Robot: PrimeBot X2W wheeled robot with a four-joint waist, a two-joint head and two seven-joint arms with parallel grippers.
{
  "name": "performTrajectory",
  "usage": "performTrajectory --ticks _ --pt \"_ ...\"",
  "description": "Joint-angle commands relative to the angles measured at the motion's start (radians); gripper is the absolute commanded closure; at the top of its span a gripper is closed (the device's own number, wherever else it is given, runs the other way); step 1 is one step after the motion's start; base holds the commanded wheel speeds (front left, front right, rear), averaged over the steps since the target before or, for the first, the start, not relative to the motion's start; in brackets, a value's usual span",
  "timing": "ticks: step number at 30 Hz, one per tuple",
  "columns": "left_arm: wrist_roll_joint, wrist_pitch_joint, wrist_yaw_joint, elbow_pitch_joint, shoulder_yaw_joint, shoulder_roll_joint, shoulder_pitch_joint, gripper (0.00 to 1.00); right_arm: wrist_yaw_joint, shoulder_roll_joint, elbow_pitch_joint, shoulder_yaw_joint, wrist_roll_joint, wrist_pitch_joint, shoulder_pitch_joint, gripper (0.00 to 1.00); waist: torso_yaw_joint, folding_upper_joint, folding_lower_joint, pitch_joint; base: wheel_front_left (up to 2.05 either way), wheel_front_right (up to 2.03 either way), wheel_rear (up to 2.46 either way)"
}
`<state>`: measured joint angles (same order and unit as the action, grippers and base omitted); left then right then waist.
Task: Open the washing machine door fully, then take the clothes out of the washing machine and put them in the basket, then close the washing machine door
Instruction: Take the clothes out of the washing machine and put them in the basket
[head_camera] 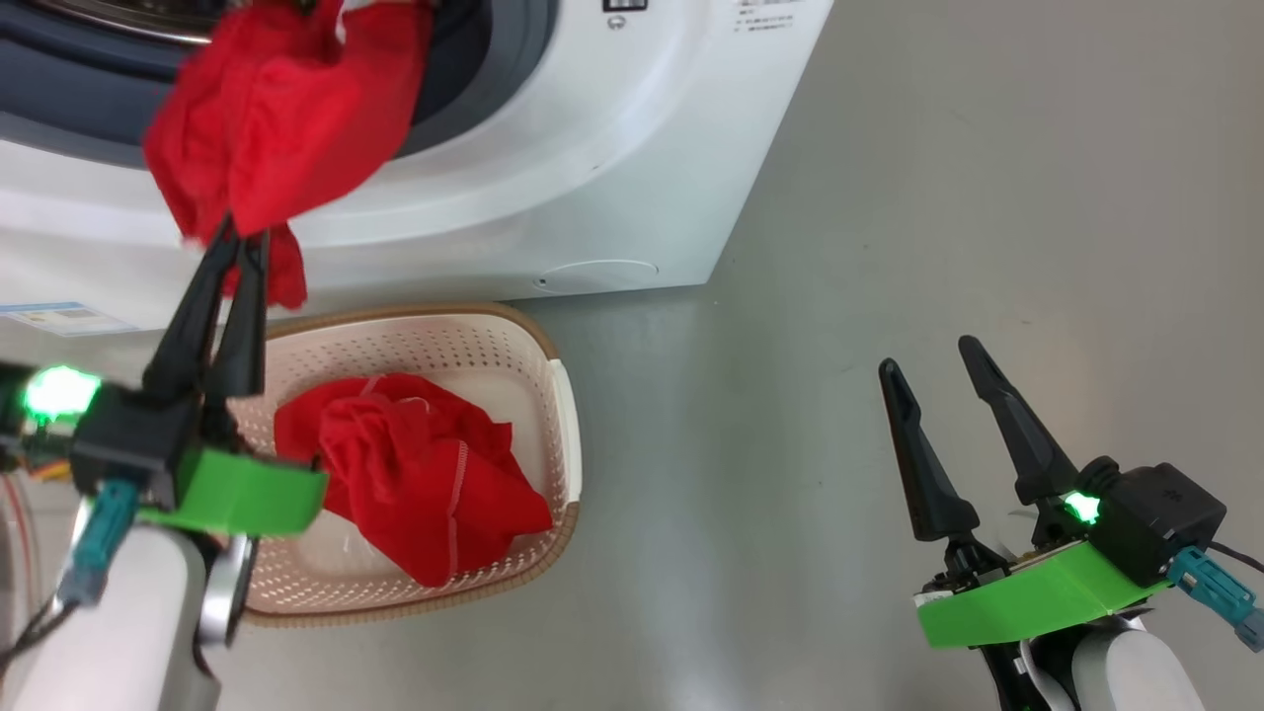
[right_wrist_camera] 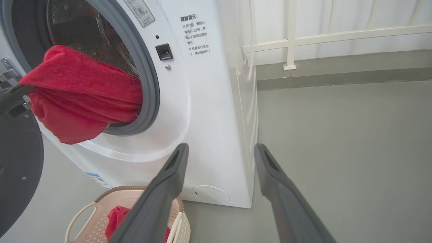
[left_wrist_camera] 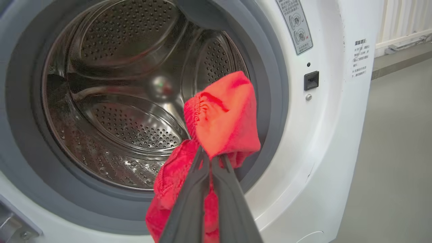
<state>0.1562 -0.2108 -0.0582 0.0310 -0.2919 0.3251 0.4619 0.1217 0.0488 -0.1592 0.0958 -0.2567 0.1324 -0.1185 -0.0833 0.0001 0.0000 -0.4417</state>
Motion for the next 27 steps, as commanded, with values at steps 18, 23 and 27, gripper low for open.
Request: performTrajectory --ticks 18,23,27 --pt "0.004 0.044 -0.116 -0.365 0.046 0.045 -0.282 1.00 0.009 0.001 -0.029 0.017 0.008 -0.020 0.035 0.00 0.077 -0.0001 0.0000 0.075 0.00 0.00 0.00" --pt "-0.009 0.057 -0.129 -0.439 0.043 0.057 -0.312 1.00 0.009 0.001 -0.032 0.020 0.006 -0.024 0.039 0.00 0.087 -0.0001 0.0000 0.089 0.00 0.00 0.00" --pt "-0.009 0.066 -0.136 -0.461 0.045 0.060 -0.326 1.00 0.009 0.001 -0.035 0.022 0.005 -0.025 0.040 0.00 0.088 -0.0001 0.0000 0.088 0.00 0.00 0.00"
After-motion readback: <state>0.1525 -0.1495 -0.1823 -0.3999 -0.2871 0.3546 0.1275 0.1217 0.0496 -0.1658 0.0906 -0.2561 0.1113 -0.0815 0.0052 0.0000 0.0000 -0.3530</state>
